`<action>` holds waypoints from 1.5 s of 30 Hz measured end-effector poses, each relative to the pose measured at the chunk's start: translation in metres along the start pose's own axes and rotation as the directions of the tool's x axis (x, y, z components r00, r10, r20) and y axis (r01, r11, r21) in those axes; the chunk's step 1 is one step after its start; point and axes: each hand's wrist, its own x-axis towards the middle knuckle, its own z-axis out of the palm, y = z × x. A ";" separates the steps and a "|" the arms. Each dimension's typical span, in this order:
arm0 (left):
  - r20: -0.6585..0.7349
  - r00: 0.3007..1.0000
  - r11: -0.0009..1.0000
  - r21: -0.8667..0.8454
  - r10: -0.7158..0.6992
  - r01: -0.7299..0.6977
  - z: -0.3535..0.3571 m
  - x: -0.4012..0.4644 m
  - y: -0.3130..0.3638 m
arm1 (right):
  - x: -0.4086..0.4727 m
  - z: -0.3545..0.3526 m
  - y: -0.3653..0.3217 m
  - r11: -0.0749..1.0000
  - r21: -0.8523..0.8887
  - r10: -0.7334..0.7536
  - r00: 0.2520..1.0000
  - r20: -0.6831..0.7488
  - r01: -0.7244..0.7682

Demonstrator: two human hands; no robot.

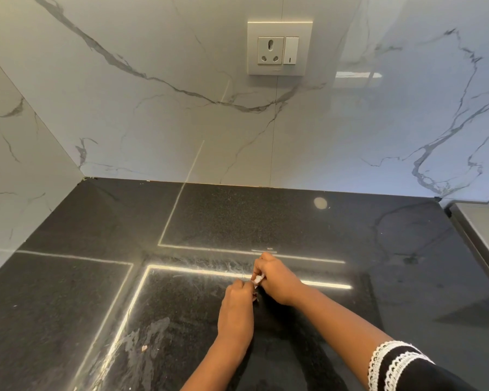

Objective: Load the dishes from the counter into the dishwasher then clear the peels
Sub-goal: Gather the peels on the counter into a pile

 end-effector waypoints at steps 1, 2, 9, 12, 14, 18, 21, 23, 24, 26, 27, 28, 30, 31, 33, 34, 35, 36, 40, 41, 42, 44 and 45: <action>0.001 1.000 1.000 0.003 0.000 0.000 0.000 0.001 0.000 | 0.000 0.001 -0.004 1.000 -0.024 -0.015 1.000 0.014 0.016; 0.007 1.000 1.000 0.004 -0.003 0.003 0.001 0.002 -0.001 | 0.001 0.001 -0.007 0.999 -0.047 -0.022 0.999 0.031 0.024; 0.083 0.995 0.997 -0.047 -0.057 0.061 0.006 0.004 -0.002 | 0.010 0.002 -0.017 0.971 -0.222 -0.059 0.992 0.112 0.083; 0.108 0.992 0.994 -0.085 -0.061 0.070 0.002 0.004 -0.002 | 0.009 0.002 -0.016 0.991 -0.130 -0.019 0.997 0.076 0.029; 0.127 0.990 0.987 -0.141 -0.056 0.074 -0.001 0.006 -0.006 | 0.007 -0.001 -0.012 0.993 0.089 0.079 0.996 0.044 -0.083; 0.196 0.965 0.858 -0.451 -0.176 0.248 -0.007 0.008 -0.018 | -0.002 -0.009 -0.010 0.843 0.460 0.272 0.959 0.082 -0.279; 0.298 0.907 0.565 -0.712 -0.297 0.418 -0.016 0.011 -0.020 | -0.006 -0.012 -0.011 0.741 0.590 0.316 0.942 0.116 -0.321; 0.291 0.902 0.520 -0.742 -0.319 0.423 -0.019 0.014 -0.023 | -0.008 -0.014 -0.010 0.716 0.615 0.338 0.935 0.108 -0.329; 0.256 0.911 0.558 -0.726 -0.322 0.402 -0.020 0.016 -0.024 | -0.008 -0.014 -0.010 0.706 0.627 0.347 0.933 0.100 -0.330; 0.180 0.935 0.664 -0.664 -0.304 0.344 -0.021 0.020 -0.026 | -0.010 -0.015 -0.008 0.681 0.653 0.364 0.927 0.089 -0.330; 0.157 0.949 0.722 -0.618 -0.272 0.310 -0.020 0.022 -0.027 | -0.012 -0.015 -0.007 0.669 0.664 0.373 0.924 0.087 -0.333; 0.141 0.963 0.789 -0.552 -0.229 0.268 -0.019 0.024 -0.027 | -0.013 -0.016 -0.006 0.657 0.675 0.382 0.920 0.086 -0.336; 0.117 0.984 0.897 -0.409 -0.132 0.169 -0.013 0.028 -0.026 | -0.017 -0.018 -0.003 0.636 0.693 0.401 0.913 0.082 -0.341; 0.105 0.991 0.928 -0.353 -0.088 0.120 -0.011 0.030 -0.024 | -0.018 -0.019 -0.002 0.627 0.698 0.410 0.909 0.080 -0.345; 0.091 0.996 0.967 -0.251 -0.026 0.048 -0.008 0.033 -0.020 | -0.021 -0.021 0.001 0.610 0.711 0.426 0.902 0.077 -0.349; 0.097 0.995 0.980 -0.199 -0.005 0.024 -0.007 0.035 -0.018 | -0.023 -0.022 0.002 0.601 0.718 0.432 0.898 0.078 -0.351; 0.108 0.994 0.989 -0.146 0.013 0.003 -0.006 0.036 -0.017 | -0.024 -0.022 0.004 0.592 0.724 0.441 0.894 0.077 -0.354; 0.128 0.991 0.996 -0.093 0.025 -0.013 -0.006 0.038 -0.016 | -0.026 -0.023 0.005 0.583 0.730 0.450 0.890 0.078 -0.358; 0.206 0.977 0.989 0.125 0.050 -0.077 -0.010 0.043 -0.010 | -0.032 -0.022 0.008 0.560 0.737 0.470 0.878 0.093 -0.378; 0.227 0.973 0.986 0.148 0.046 -0.081 -0.011 0.044 -0.009 | -0.034 -0.022 0.008 0.556 0.739 0.472 0.876 0.096 -0.381; 0.247 0.968 0.985 0.155 0.035 -0.076 -0.012 0.045 -0.009 | -0.036 -0.022 0.008 0.555 0.739 0.473 0.876 0.098 -0.382; 0.256 0.966 0.999 0.030 -0.027 0.020 -0.013 0.050 -0.013 | -0.038 -0.022 0.008 0.558 0.738 0.468 0.878 0.097 -0.379; 0.253 0.964 0.989 -0.104 -0.079 0.109 -0.016 0.052 -0.016 | -0.040 -0.022 0.009 0.561 0.737 0.467 0.879 0.096 -0.378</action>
